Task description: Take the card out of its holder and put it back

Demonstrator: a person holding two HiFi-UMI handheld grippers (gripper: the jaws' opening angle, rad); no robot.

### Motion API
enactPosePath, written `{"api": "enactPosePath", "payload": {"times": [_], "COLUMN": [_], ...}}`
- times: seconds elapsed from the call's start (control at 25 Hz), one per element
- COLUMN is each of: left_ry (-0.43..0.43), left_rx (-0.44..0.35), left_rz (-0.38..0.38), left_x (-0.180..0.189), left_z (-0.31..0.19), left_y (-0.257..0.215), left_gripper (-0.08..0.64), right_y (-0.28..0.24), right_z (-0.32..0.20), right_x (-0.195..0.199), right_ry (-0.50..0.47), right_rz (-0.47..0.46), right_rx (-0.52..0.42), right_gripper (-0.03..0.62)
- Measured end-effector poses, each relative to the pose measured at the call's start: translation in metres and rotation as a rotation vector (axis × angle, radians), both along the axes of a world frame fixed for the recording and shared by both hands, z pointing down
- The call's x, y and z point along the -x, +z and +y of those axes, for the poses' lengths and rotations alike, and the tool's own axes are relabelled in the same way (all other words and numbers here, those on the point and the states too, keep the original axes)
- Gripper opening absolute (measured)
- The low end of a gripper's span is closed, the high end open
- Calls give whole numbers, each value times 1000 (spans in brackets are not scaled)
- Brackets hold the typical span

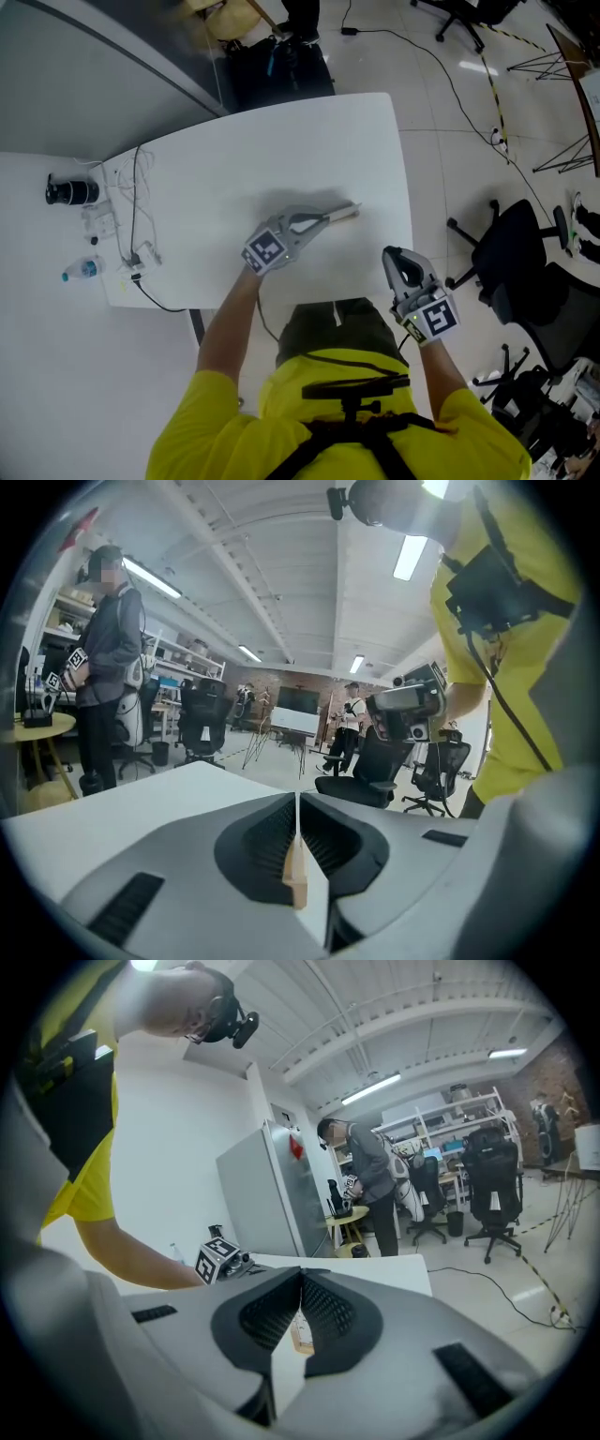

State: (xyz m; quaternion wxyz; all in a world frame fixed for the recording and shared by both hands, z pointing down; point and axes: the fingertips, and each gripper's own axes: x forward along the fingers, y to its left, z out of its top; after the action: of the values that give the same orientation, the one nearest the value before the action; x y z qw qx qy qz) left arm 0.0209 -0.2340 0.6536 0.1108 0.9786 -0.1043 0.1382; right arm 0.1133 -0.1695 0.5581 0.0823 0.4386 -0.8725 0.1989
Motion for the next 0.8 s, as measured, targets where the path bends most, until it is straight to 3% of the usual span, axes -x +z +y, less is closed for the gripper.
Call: {"api": "enactPosePath", "payload": {"times": [0.24, 0.8], "left_ry": [-10, -116], "left_rx": [-114, -305], "left_rz": [53, 163], "left_x": [-3, 13], "left_z": [3, 25], "left_y": [-69, -316], "left_gripper": [9, 9], "right_y": [-29, -118], "right_z": [-2, 8], "right_x": [-12, 1], "right_ry": [26, 5], "right_rz": [-13, -32], "right_rx": [-33, -195], "right_gripper": [6, 6]}}
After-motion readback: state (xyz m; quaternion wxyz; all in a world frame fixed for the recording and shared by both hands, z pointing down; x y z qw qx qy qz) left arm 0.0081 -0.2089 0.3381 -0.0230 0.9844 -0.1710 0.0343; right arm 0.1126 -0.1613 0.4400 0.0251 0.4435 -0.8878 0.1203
